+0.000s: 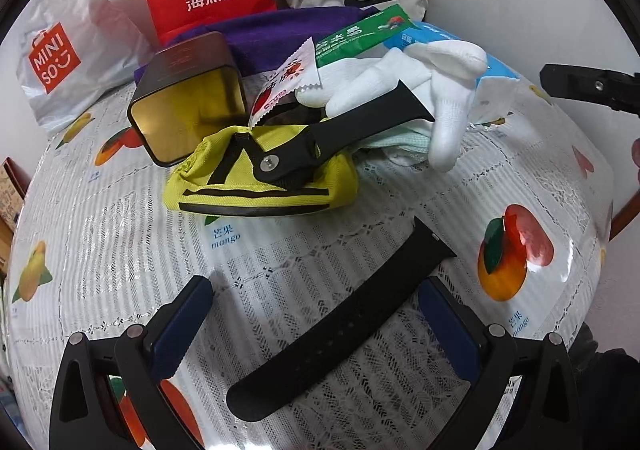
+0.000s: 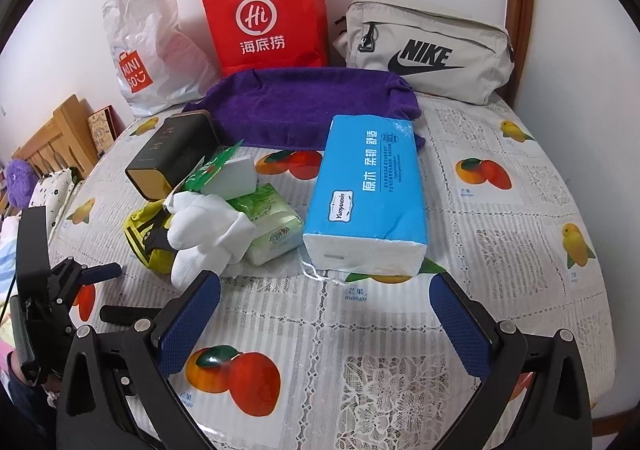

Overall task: Organize soft objects
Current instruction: 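Lower the left gripper onto the black watch strap and close it, then lift the strap with the left gripper while the right gripper grasps the green snack packet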

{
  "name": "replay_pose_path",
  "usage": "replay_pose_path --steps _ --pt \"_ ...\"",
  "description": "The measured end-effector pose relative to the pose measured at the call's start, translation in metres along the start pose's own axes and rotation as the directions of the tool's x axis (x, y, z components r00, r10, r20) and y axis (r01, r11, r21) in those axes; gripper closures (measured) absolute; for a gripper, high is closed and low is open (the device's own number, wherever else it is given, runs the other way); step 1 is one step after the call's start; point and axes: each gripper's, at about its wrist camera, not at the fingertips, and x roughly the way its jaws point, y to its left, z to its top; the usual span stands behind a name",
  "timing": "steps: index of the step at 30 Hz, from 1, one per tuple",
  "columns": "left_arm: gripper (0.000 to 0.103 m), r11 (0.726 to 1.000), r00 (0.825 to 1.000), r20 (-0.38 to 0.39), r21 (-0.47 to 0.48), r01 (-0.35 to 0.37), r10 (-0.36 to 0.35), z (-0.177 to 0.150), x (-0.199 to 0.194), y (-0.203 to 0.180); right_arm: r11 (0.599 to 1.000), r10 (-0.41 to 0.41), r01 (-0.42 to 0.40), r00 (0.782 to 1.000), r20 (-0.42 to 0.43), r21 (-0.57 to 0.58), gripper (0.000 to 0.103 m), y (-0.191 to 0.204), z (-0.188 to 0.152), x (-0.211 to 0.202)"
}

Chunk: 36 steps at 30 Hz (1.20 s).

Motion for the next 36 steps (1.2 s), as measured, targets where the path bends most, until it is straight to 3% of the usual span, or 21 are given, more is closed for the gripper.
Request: replay_pose_path --steps 2,3,5,7,9,12,24,29,30,31,36 --pt "0.001 1.0 1.0 0.011 0.005 -0.002 0.002 -0.002 -0.002 -0.001 1.0 0.001 -0.001 1.0 -0.007 0.011 0.0 -0.002 0.001 0.004" --pt "0.007 1.0 1.0 0.013 0.009 0.003 -0.003 -0.001 -0.002 -0.003 1.0 0.006 -0.006 1.0 -0.011 0.017 0.0 -0.002 0.001 0.006" --pt "0.027 1.0 1.0 0.021 0.022 0.016 -0.017 -0.002 -0.007 -0.008 1.0 0.015 -0.015 1.0 -0.018 0.024 0.0 -0.003 0.001 0.009" --pt "0.057 0.998 0.999 0.024 0.043 0.04 -0.041 -0.007 -0.016 -0.015 1.0 0.019 -0.019 1.0 -0.021 0.024 0.0 -0.003 -0.001 0.01" --pt "0.07 0.996 0.998 0.018 0.07 0.062 -0.063 -0.008 -0.02 -0.022 1.0 0.022 -0.022 1.0 -0.02 0.02 0.0 -0.002 -0.001 0.009" --pt "0.072 0.994 0.998 0.007 0.094 0.057 -0.058 -0.006 -0.02 -0.028 0.999 0.028 -0.027 1.0 -0.011 0.023 0.0 -0.004 -0.002 0.006" --pt "0.079 0.983 0.987 -0.041 0.092 0.159 -0.155 -0.009 -0.023 -0.036 0.998 0.038 -0.038 0.999 0.01 0.057 0.0 -0.017 -0.006 -0.004" --pt "0.075 0.98 0.992 -0.047 0.155 0.126 -0.12 -0.012 -0.023 -0.047 0.997 0.051 -0.052 0.999 0.012 0.064 0.0 -0.018 -0.008 -0.006" --pt "0.075 0.978 0.992 -0.046 0.168 0.122 -0.116 -0.011 -0.023 -0.051 0.997 0.051 -0.052 0.999 0.012 0.061 0.0 -0.017 -0.009 -0.007" --pt "0.082 0.978 0.992 -0.047 0.168 0.126 -0.12 -0.008 -0.022 -0.051 0.997 0.051 -0.051 0.999 0.013 0.058 0.0 -0.017 -0.009 -0.007" --pt "0.082 0.98 0.99 -0.052 0.14 0.14 -0.134 -0.005 -0.021 -0.049 0.997 0.05 -0.052 0.998 0.025 0.056 0.0 -0.017 -0.009 -0.012"
